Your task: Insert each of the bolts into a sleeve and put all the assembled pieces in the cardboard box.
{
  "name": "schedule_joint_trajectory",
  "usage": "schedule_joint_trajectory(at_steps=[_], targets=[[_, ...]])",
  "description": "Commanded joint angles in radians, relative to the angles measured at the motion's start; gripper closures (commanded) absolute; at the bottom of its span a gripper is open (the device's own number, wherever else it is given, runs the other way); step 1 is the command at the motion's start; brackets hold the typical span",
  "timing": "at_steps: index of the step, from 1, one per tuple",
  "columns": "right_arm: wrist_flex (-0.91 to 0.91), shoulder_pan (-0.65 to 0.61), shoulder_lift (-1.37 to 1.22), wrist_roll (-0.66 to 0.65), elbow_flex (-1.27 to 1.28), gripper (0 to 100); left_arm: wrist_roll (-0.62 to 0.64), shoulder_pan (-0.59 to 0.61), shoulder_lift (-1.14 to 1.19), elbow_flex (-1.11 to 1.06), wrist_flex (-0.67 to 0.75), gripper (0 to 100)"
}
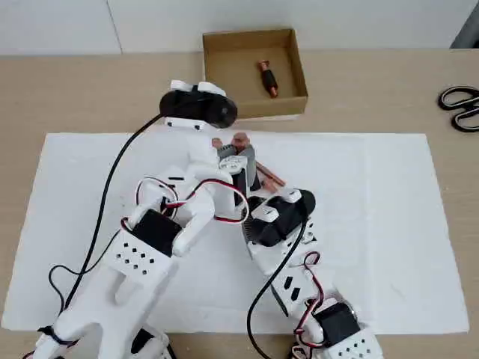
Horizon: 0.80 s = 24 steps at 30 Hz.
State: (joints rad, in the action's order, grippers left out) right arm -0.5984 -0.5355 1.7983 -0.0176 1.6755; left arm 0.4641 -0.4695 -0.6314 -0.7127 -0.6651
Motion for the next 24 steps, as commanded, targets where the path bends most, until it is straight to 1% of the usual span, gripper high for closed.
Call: schedule_joint_trajectory(at_steps=[1, 5, 8, 11, 18, 24], targets=[[-0.002, -0.010, 0.013, 0.011, 0.009, 99.5, 0.009, -0.008, -0.031, -0.005, 0.032, 99], [-0.024, -0.010, 0.015, 0.011, 0.009, 99.5, 0.014, -0.008, -0.031, -0.008, 0.032, 99], [-0.038, -0.010, 0.015, 0.011, 0.009, 99.5, 0.052, -0.008, -0.032, -0.004, 0.032, 99], [-0.038, -0.010, 0.015, 0.011, 0.009, 99.5, 0.061, -0.006, -0.035, -0.005, 0.029, 99], [-0.038, -0.010, 0.015, 0.011, 0.009, 99.5, 0.080, -0.008, -0.149, -0.067, 0.014, 99], [-0.036, -0.010, 0.016, 0.011, 0.009, 99.5, 0.081, -0.009, -0.172, -0.101, 0.017, 99]])
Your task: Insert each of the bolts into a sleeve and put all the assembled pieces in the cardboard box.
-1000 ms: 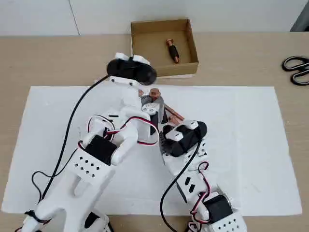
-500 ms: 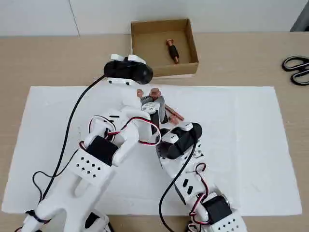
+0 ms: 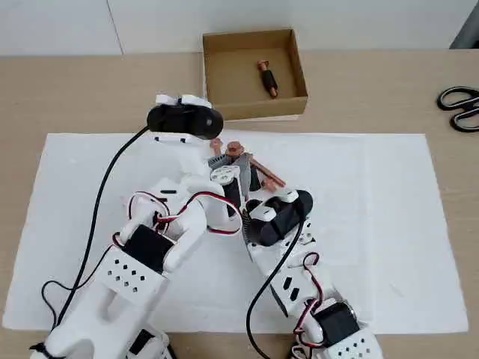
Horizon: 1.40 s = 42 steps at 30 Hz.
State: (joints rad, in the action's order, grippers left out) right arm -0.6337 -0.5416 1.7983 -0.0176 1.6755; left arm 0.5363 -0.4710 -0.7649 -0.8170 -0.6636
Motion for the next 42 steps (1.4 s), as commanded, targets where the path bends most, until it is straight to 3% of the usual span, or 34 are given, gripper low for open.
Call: schedule_joint_trajectory(at_steps=[1, 6, 27, 34, 42], targets=[[-0.001, -0.004, 0.016, 0.011, 0.009, 99.5, 0.014, -0.012, -0.038, 0.002, 0.015, 99], [-0.001, -0.004, 0.016, 0.011, 0.009, 99.5, 0.100, -0.028, -0.038, 0.002, 0.015, 99], [0.001, -0.004, 0.016, 0.011, 0.009, 99.5, 0.095, -0.029, -0.044, -0.102, 0.103, 99], [0.001, -0.004, 0.016, 0.011, 0.009, 99.5, -0.038, -0.080, -0.044, -0.096, 0.084, 99], [0.004, -0.004, 0.016, 0.011, 0.009, 99.5, -0.046, -0.091, -0.044, -0.101, 0.081, 99]])
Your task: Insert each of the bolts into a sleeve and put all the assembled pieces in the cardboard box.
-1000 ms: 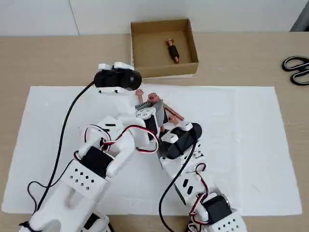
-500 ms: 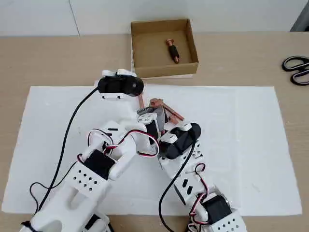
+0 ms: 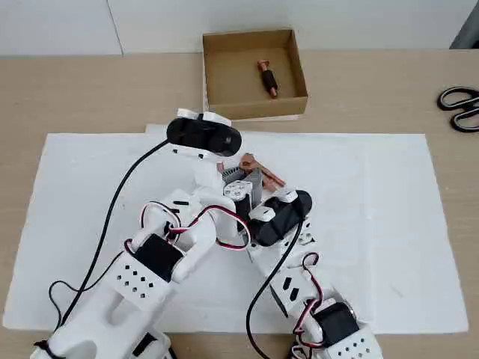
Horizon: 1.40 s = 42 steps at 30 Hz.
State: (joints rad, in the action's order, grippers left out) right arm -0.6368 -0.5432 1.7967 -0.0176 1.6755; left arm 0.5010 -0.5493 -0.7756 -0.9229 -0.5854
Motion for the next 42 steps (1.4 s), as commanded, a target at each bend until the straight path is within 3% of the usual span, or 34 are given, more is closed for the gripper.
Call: schedule_joint_trajectory(at_steps=[1, 42], targets=[[0.007, -0.002, 0.018, 0.011, 0.009, 99.5, -0.011, -0.012, -0.035, 0.005, 0.002, 99], [0.007, -0.001, 0.018, 0.011, 0.009, 99.5, 0.021, -0.012, -0.037, 0.019, -0.161, 99]])
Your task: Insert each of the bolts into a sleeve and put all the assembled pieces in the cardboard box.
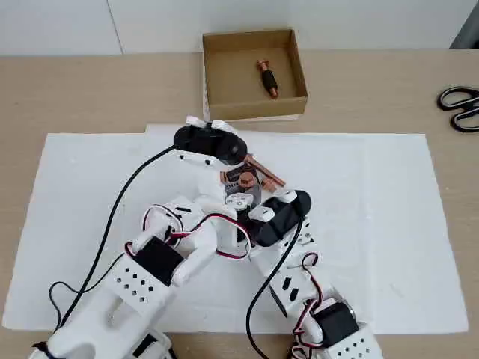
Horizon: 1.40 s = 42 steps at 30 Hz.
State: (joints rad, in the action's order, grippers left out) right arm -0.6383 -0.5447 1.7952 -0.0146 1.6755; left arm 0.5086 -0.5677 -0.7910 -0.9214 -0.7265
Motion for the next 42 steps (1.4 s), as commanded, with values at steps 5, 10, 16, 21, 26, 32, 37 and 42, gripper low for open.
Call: schedule_joint_trajectory(at_steps=[5, 10, 16, 21, 26, 32, 37, 42], targets=[[0.008, 0.001, 0.019, 0.008, 0.009, 99.5, 0.020, 0.008, -0.021, 0.044, -0.074, 99], [0.008, 0.001, 0.019, 0.008, 0.009, 99.5, 0.020, 0.008, -0.021, 0.036, -0.075, 99], [0.007, 0.001, 0.019, 0.008, 0.009, 99.5, 0.015, 0.008, -0.012, 0.036, -0.075, 99], [0.007, 0.001, 0.019, 0.008, 0.009, 99.5, 0.015, 0.011, -0.011, 0.035, -0.069, 99], [0.007, 0.001, 0.019, 0.008, 0.009, 99.5, 0.014, 0.046, -0.011, 0.035, -0.055, 99], [0.008, 0.001, 0.019, 0.008, 0.009, 99.5, -0.021, 0.063, -0.011, 0.007, -0.018, 99], [0.008, 0.001, 0.019, 0.008, 0.009, 99.5, -0.021, 0.063, -0.009, 0.002, -0.008, 99], [0.007, 0.001, 0.019, 0.008, 0.009, 99.5, -0.021, 0.068, -0.009, -0.008, -0.011, 99]])
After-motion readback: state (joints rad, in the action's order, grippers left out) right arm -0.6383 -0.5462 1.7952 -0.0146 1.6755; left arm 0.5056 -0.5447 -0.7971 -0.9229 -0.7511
